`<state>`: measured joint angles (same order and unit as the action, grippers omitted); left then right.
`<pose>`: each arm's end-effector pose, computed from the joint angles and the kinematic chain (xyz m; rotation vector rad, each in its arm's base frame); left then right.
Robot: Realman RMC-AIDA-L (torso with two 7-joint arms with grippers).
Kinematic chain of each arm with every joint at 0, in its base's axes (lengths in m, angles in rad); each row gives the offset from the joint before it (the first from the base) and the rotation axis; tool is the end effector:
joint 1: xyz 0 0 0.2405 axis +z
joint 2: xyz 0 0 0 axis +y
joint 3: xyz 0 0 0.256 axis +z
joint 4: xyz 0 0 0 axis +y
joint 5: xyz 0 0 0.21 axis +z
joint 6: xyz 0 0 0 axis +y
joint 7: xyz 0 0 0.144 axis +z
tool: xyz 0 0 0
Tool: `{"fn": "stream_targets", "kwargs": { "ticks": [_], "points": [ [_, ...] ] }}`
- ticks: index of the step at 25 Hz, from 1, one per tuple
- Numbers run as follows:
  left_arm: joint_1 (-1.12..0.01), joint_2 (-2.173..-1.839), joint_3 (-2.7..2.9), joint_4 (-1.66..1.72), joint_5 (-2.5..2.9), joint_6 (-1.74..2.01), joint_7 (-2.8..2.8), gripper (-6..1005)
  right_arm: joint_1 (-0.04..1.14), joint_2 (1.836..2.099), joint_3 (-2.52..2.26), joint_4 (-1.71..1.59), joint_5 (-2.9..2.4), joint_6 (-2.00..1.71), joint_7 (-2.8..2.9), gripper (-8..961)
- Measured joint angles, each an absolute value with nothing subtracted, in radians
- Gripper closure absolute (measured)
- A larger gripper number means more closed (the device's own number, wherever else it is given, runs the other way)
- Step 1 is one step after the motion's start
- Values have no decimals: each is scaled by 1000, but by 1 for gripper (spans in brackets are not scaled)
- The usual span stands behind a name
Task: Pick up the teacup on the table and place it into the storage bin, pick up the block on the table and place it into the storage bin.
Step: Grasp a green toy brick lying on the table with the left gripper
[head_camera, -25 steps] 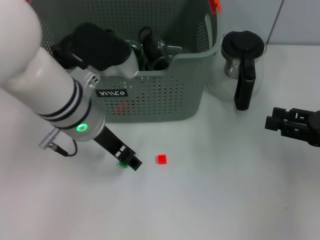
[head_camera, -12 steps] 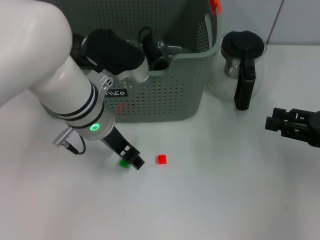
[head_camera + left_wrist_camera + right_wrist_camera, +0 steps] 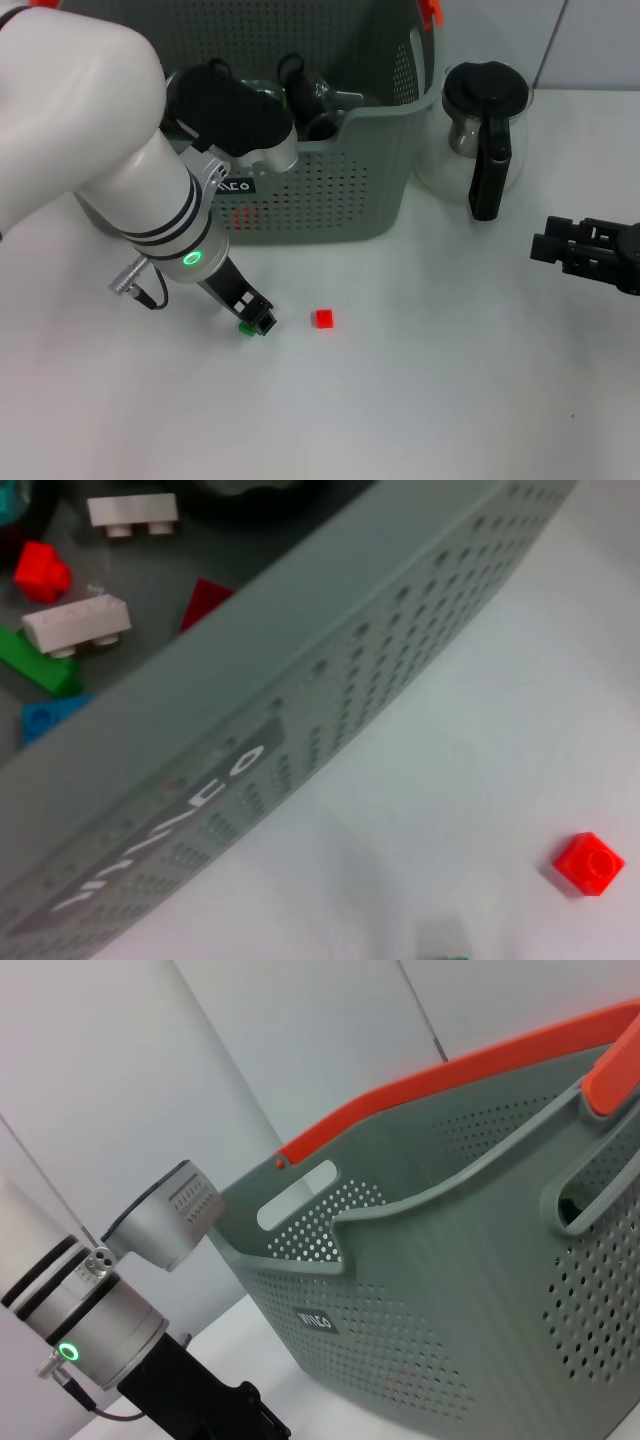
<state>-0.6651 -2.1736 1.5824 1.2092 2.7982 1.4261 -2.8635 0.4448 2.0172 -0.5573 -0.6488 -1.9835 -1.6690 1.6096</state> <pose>-0.1744 0.3500 -0.0632 -2.4202 -1.0273 0.6596 0.2963 0.3072 0.0405 -2.5569 1.0262 0.8559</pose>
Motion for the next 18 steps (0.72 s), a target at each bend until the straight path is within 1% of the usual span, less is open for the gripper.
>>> {"fn": "stream_targets", "kwargs": {
  "ticks": [18],
  "points": [
    [-711,-2174,1593,1118,2825,1390,-2876,516,436,2020,-558,-649,-1983,-1670,1614,346]
  ]
}}
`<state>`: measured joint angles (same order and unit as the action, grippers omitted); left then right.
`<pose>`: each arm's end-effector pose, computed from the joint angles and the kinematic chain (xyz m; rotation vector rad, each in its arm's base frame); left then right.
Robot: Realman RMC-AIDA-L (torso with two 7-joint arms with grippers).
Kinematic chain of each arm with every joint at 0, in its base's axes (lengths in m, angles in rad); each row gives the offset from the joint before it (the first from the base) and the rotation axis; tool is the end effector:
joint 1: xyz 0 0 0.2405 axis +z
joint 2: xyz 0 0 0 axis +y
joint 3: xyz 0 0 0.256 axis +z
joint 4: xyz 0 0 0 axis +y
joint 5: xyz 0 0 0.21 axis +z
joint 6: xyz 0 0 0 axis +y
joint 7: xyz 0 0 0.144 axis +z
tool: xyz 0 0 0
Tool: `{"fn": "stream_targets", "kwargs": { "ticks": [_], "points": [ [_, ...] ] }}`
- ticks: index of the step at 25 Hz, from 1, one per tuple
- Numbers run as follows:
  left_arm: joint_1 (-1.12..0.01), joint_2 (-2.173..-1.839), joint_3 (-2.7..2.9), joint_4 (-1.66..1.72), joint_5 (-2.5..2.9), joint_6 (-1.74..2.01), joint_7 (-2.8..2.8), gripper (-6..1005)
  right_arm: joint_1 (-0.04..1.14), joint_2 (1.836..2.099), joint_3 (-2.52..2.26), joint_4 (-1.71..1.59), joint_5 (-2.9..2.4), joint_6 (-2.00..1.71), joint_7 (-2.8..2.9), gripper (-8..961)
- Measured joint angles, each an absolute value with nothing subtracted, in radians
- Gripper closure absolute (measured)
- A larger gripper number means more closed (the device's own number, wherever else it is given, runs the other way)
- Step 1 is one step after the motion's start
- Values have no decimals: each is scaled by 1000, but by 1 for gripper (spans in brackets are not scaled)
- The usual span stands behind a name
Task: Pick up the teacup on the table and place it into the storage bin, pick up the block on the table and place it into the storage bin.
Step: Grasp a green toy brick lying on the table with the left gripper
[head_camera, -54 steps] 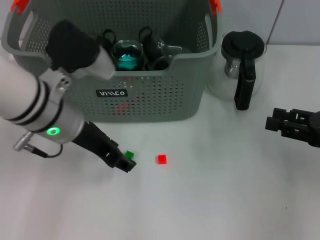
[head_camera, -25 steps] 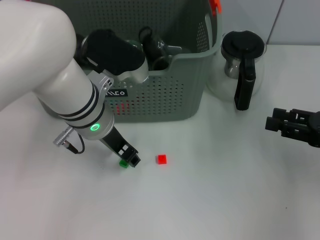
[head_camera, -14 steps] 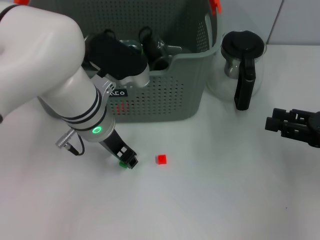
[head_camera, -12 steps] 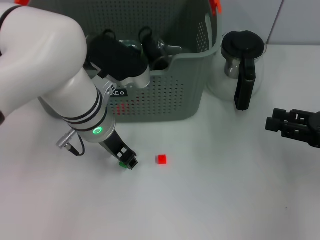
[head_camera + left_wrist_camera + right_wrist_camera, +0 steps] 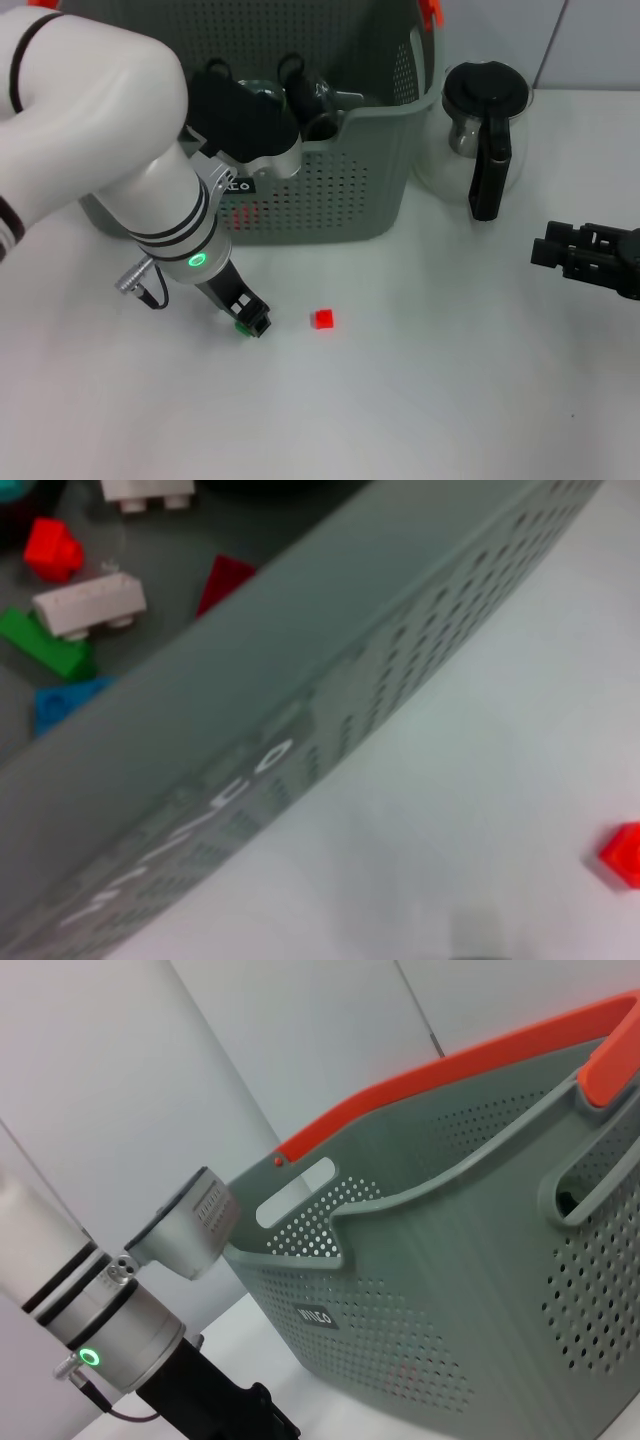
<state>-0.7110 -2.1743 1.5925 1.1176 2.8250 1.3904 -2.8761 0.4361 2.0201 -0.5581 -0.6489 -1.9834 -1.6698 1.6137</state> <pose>-0.1800 0.3557 -0.0711 -2.3961 -1.0152 0.7176 0.2983 0.3042 0.0393 -2.5513 1.0434 0.8580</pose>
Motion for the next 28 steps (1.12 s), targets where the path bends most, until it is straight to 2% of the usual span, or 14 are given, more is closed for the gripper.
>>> {"fn": "stream_targets", "kwargs": {
  "ticks": [28],
  "points": [
    [-745,-2175,1633,1078,2829,1387,-2890,601,432,2017,-559,-649,-1983,-1671,1615,347]
  ]
}}
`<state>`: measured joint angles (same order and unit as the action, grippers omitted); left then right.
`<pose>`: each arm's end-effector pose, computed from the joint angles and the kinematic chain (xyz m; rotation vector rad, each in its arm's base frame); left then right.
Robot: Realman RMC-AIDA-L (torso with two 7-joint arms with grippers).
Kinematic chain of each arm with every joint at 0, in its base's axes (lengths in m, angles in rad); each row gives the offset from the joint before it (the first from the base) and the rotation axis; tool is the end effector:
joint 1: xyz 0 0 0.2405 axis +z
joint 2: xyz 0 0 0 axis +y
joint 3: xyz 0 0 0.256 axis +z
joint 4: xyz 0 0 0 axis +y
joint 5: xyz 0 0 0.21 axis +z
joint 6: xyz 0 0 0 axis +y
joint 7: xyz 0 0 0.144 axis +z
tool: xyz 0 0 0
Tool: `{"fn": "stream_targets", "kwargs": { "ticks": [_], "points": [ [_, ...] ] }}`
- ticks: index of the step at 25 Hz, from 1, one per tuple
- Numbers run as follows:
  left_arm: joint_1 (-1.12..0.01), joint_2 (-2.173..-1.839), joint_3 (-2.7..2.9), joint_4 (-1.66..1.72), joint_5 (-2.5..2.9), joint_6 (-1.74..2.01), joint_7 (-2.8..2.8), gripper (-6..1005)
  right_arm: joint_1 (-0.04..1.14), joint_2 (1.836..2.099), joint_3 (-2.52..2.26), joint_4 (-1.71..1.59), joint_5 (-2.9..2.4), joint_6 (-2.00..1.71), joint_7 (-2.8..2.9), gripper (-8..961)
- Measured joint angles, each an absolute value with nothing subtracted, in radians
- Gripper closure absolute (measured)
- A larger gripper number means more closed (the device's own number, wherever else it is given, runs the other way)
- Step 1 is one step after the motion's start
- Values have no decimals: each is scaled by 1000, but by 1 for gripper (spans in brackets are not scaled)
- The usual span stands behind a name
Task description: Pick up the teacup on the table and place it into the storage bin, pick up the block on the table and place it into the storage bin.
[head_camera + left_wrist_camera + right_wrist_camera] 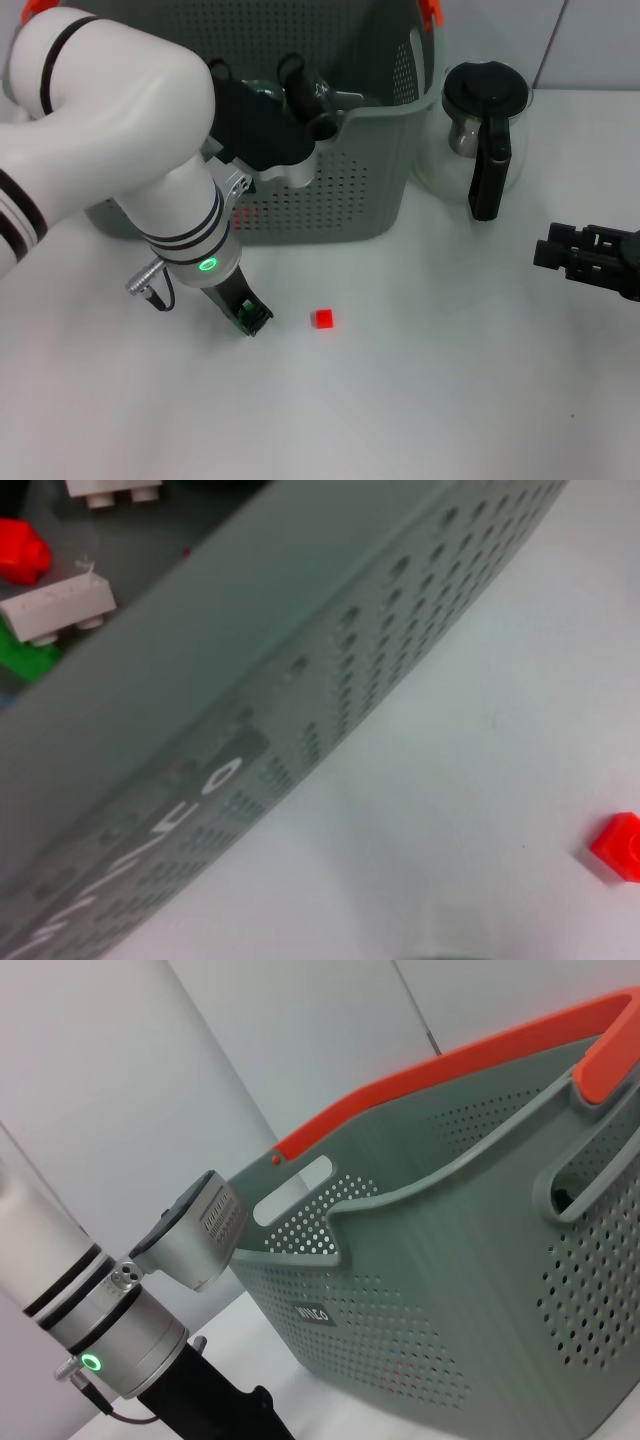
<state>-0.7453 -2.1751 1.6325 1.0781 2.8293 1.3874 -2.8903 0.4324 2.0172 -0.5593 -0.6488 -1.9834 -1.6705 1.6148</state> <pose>-0.1764 0.3553 -0.0790 -2.4035 -0.9748 0.7730 0.2998 0.3032 0.0402 -2.5495 1.0476 0.8538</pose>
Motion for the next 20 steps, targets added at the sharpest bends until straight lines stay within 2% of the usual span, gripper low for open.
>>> {"fn": "stream_targets", "kwargs": {
  "ticks": [2,6,10,15,20],
  "points": [
    [-746,-2175,1634,1078,2830,1390,-2891,607,432,2017,-559,-649,-1983,-1671,1615,346],
    [-746,-2175,1635,1083,2830,1397,-2891,813,433,2017,-558,-649,-1983,-1670,1615,346],
    [-739,-2175,1635,1125,2829,1418,-2886,808,433,2017,-559,-649,-1983,-1670,1615,347],
    [-669,-2172,1561,1367,2797,1539,-2802,802,433,2017,-559,-649,-1983,-1671,1614,348],
    [-651,-2168,1199,1592,2595,1748,-2602,796,433,2017,-557,-649,-1983,-1670,1611,348]
  ]
}}
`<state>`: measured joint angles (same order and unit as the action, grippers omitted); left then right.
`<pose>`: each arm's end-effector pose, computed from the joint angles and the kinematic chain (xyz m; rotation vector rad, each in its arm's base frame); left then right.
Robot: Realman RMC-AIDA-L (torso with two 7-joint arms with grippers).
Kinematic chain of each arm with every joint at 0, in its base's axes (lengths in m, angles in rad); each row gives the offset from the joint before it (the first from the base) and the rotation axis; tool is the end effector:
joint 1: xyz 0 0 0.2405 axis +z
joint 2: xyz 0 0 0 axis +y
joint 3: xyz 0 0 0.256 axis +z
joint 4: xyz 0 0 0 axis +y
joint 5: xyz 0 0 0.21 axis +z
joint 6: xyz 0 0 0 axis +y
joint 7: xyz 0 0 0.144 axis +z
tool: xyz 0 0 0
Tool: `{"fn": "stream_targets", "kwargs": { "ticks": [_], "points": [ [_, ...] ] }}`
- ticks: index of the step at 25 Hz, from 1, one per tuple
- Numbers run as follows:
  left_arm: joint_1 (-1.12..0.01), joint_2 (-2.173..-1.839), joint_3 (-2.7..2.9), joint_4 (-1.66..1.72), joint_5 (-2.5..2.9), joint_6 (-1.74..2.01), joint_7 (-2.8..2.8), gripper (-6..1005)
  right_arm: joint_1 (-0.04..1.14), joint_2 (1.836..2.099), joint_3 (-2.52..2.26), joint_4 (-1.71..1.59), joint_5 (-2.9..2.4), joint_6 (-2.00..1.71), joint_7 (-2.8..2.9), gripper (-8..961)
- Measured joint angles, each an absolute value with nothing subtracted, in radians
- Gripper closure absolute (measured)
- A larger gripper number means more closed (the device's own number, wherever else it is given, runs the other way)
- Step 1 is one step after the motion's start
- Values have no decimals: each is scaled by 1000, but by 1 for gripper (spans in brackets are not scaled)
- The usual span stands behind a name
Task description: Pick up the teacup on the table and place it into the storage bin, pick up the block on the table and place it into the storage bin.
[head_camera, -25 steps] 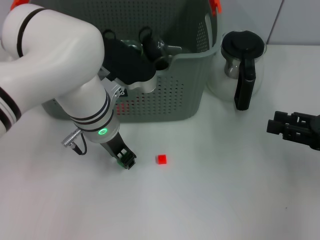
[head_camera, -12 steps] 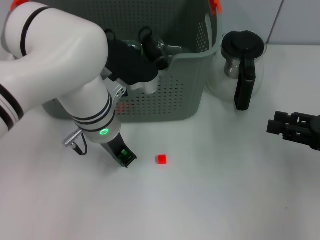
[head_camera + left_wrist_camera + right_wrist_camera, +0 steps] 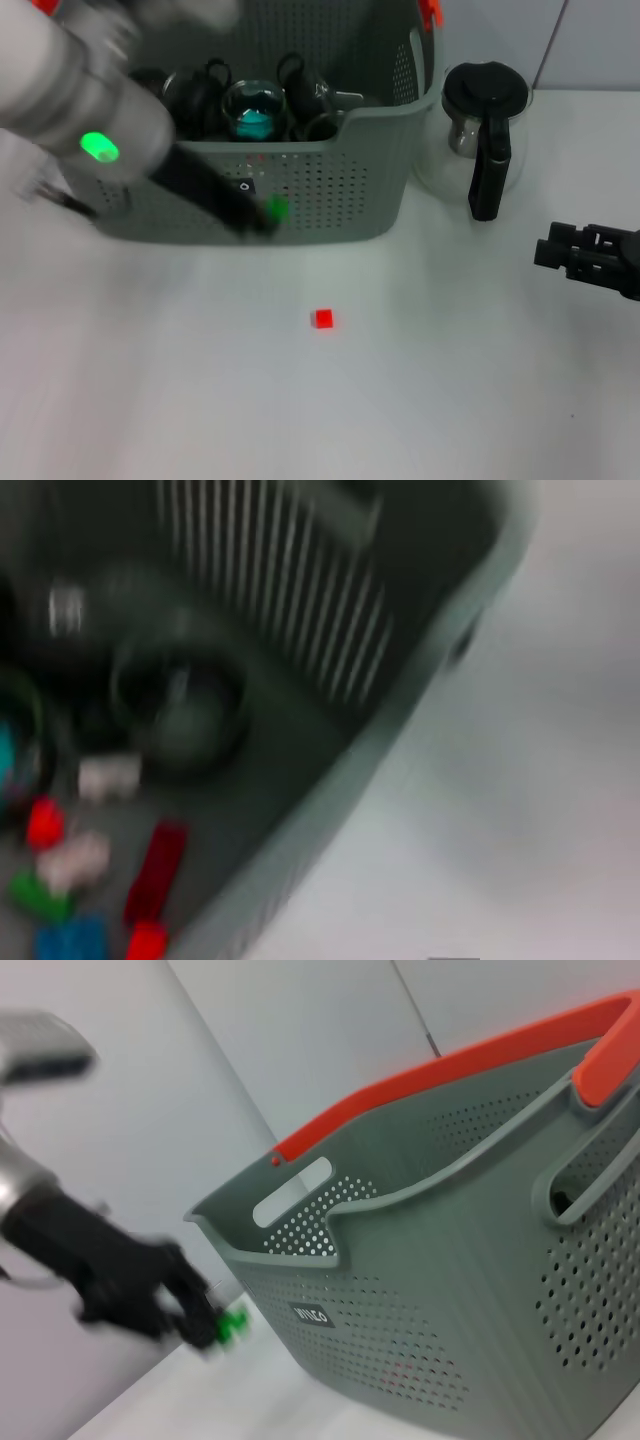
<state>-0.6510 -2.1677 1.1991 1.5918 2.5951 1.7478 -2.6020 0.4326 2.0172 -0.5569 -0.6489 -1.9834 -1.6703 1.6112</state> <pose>-0.1234 0.3468 0.0302 -2.6080 -0.9186 0.2693 0.2999 0.3034 0.0406 -2.5481 1.0426 0.8543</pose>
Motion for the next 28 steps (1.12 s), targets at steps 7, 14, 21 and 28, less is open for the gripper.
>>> {"fn": "stream_targets", "kwargs": {
  "ticks": [7,14,21,28],
  "points": [
    [-713,-2140,845,1605,2338,1765,-2495,788,433,2017,-557,-649,-1983,-1670,1611,347],
    [-772,-2135,956,1418,2419,1370,-2479,779,441,2019,-559,-649,-1984,-1670,1611,347],
    [-824,-2138,1090,1185,2607,1113,-2435,771,441,2021,-557,-649,-1984,-1670,1610,347],
    [-870,-2148,1124,1059,2712,1023,-2442,763,443,2021,-557,-649,-1984,-1671,1609,346]
  ]
}}
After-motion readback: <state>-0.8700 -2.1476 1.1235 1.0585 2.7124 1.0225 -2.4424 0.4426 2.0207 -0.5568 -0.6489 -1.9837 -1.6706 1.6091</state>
